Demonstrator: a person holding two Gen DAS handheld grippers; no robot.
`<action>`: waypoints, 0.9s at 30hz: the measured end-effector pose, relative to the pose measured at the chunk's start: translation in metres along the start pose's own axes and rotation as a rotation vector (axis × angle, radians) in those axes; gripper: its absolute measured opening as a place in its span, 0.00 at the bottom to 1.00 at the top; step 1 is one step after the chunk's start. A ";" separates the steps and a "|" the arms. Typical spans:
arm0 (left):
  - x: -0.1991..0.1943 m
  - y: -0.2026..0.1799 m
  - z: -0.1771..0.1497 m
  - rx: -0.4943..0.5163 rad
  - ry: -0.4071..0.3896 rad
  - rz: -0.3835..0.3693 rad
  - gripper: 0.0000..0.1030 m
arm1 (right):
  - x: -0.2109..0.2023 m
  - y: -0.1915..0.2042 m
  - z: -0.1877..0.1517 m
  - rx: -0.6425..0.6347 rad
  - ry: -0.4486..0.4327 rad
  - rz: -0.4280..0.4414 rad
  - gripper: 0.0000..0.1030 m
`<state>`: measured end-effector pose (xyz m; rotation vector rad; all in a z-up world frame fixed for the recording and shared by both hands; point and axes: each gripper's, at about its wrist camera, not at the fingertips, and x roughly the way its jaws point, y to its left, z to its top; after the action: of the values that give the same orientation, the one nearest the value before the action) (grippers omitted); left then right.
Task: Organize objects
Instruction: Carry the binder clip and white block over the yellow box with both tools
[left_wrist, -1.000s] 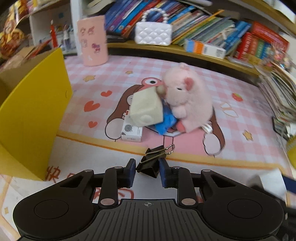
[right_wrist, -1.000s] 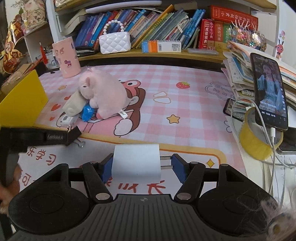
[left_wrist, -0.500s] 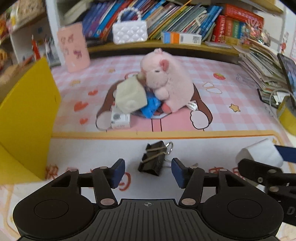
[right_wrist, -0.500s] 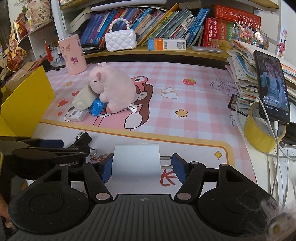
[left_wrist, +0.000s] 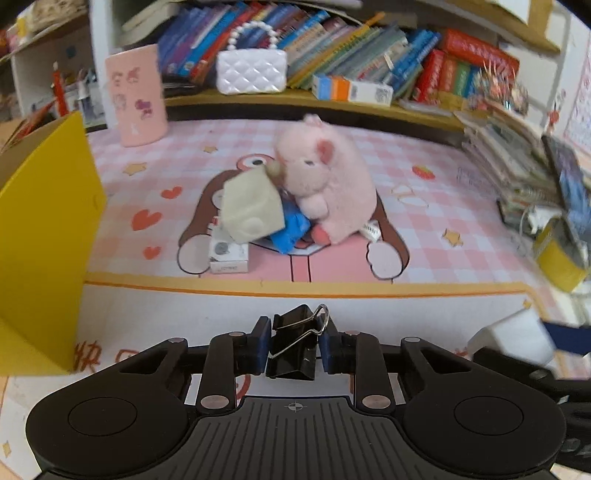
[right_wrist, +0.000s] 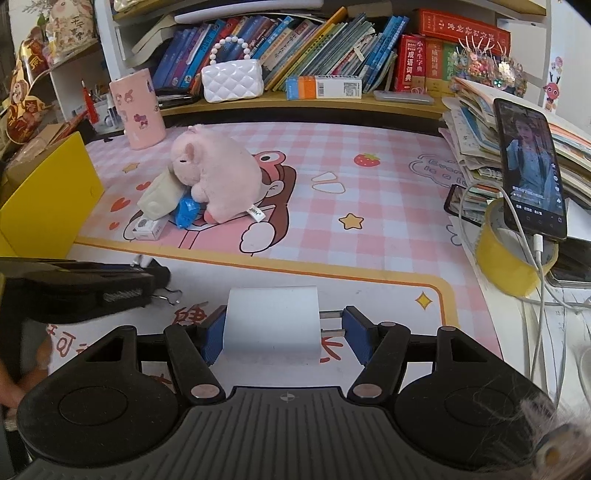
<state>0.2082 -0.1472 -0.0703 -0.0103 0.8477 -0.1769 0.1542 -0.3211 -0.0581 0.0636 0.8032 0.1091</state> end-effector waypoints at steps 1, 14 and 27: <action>-0.005 0.002 0.001 -0.015 -0.005 -0.008 0.24 | 0.000 0.001 0.000 -0.002 0.000 0.002 0.61; -0.059 0.039 -0.019 -0.065 -0.035 -0.010 0.25 | -0.010 0.044 -0.011 -0.067 0.009 0.036 0.61; -0.113 0.111 -0.060 -0.055 -0.052 0.017 0.25 | -0.031 0.133 -0.032 -0.088 0.017 0.046 0.61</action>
<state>0.1072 -0.0166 -0.0343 -0.0586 0.8005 -0.1365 0.1000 -0.1926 -0.0447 -0.0016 0.8128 0.1888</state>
